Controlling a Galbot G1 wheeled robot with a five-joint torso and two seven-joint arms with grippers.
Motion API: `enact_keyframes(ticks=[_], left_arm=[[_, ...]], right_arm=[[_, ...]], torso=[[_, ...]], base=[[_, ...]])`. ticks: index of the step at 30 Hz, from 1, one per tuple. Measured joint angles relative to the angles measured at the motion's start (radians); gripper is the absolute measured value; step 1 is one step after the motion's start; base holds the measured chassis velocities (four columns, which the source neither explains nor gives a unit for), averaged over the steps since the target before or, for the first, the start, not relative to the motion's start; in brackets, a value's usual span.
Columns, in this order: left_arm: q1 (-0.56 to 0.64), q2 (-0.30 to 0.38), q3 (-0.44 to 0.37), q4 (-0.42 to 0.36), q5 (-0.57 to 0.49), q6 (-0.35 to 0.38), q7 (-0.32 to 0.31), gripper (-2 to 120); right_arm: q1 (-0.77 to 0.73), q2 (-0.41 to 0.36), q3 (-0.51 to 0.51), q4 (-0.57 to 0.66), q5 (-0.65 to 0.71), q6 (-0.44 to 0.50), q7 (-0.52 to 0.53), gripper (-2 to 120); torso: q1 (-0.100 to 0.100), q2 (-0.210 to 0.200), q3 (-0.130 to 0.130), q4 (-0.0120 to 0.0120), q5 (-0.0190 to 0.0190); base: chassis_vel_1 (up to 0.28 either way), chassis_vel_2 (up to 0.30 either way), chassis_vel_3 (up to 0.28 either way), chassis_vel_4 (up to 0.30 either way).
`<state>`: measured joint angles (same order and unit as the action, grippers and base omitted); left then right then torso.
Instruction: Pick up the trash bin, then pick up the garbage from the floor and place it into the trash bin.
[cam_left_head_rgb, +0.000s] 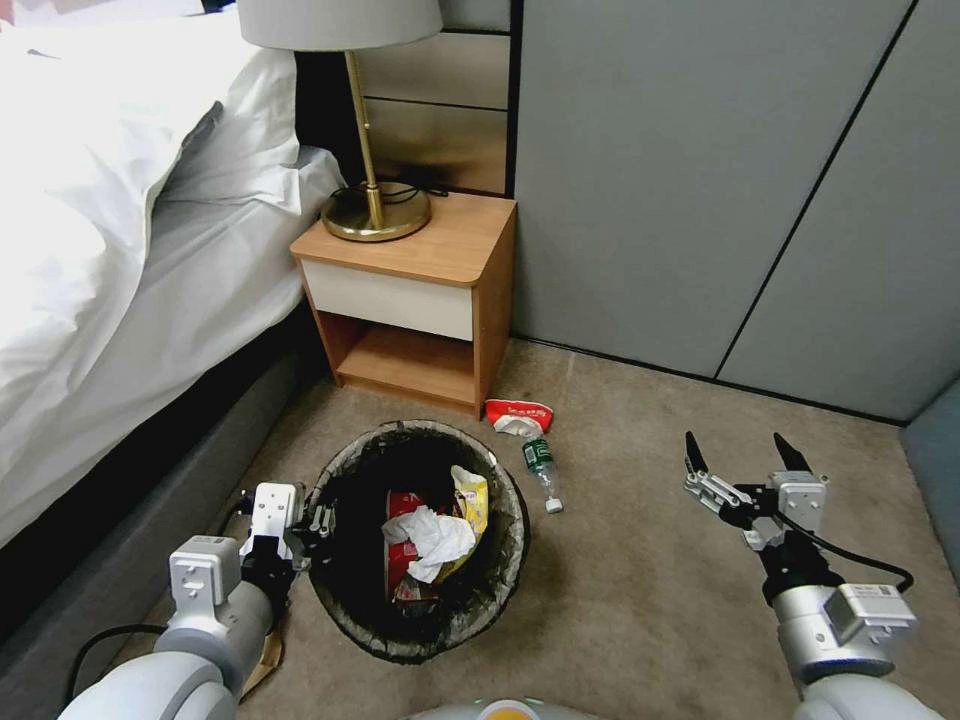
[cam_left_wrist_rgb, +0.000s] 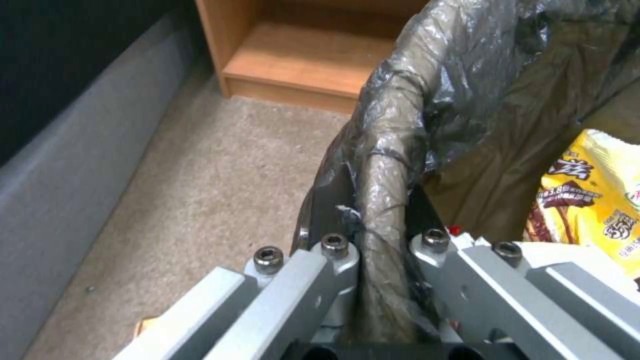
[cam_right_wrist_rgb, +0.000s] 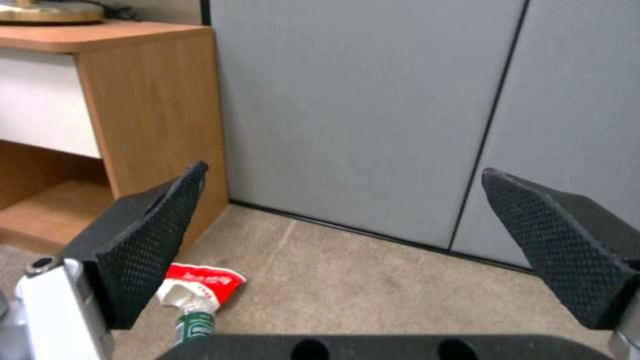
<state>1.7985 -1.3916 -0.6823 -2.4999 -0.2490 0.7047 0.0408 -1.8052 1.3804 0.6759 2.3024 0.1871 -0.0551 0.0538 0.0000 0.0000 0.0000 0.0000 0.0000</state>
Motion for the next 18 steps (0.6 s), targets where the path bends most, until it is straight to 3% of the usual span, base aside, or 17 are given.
enact_keyframes(ticks=[18], left_arm=[[-0.003,-0.012,-0.01,0.0,0.0,0.0,-0.002,1]], right_arm=[[0.013,-0.002,-0.007,-0.031,0.005,-0.013,-0.002,100]], torso=[[0.0,0.0,0.0,0.0,0.0]], base=[[0.0,0.0,0.0,0.0]])
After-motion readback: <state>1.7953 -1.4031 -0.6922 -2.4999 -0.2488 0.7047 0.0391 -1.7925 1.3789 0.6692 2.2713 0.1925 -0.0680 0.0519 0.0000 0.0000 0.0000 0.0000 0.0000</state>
